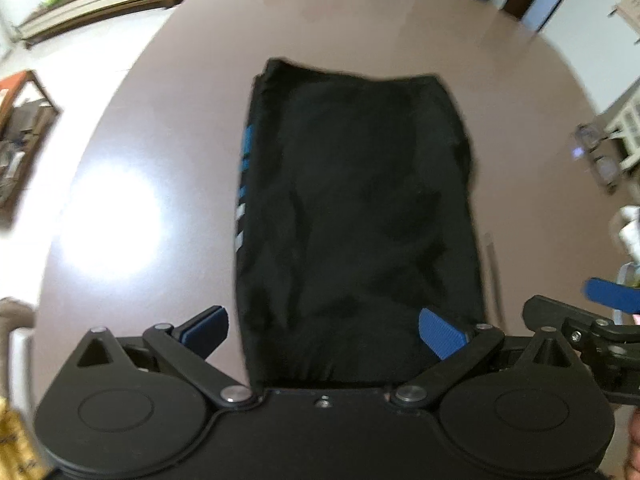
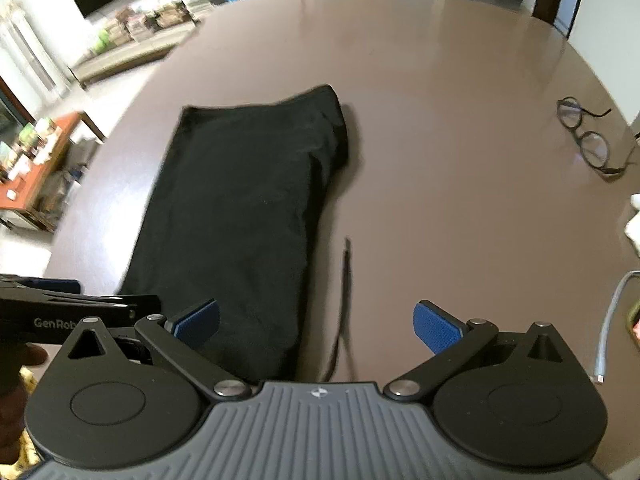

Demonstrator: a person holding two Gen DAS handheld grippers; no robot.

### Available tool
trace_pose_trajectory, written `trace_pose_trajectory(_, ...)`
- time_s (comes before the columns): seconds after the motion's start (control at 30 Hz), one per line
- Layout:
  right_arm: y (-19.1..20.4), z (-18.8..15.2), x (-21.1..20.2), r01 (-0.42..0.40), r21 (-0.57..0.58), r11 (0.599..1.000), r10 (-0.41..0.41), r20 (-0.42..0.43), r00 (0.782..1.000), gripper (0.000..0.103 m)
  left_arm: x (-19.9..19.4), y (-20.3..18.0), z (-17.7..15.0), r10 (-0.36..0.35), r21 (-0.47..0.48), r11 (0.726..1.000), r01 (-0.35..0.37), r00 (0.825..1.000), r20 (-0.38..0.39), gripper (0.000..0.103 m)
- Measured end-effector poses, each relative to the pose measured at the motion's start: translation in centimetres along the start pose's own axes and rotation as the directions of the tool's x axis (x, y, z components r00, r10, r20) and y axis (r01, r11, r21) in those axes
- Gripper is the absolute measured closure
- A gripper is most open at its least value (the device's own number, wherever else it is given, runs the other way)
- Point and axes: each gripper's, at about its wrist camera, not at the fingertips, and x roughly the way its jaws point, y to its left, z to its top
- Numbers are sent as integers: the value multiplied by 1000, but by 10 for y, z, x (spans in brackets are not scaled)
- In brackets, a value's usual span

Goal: Fold clothes
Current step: 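Lower both tools onto the black garment's edge and close both grippers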

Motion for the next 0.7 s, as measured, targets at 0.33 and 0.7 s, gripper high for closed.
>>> trace_pose_trajectory(0.33, -47, 34, 11, -293, -64, 954, 299, 286, 911, 16, 12, 89, 45, -140, -154, 973, 173, 968, 209, 1)
trace_pose_trajectory(0.7, -95, 102, 90, -409, -23, 912, 401, 247, 882, 48, 56, 117, 108, -178, -112, 971, 213, 949, 261, 8)
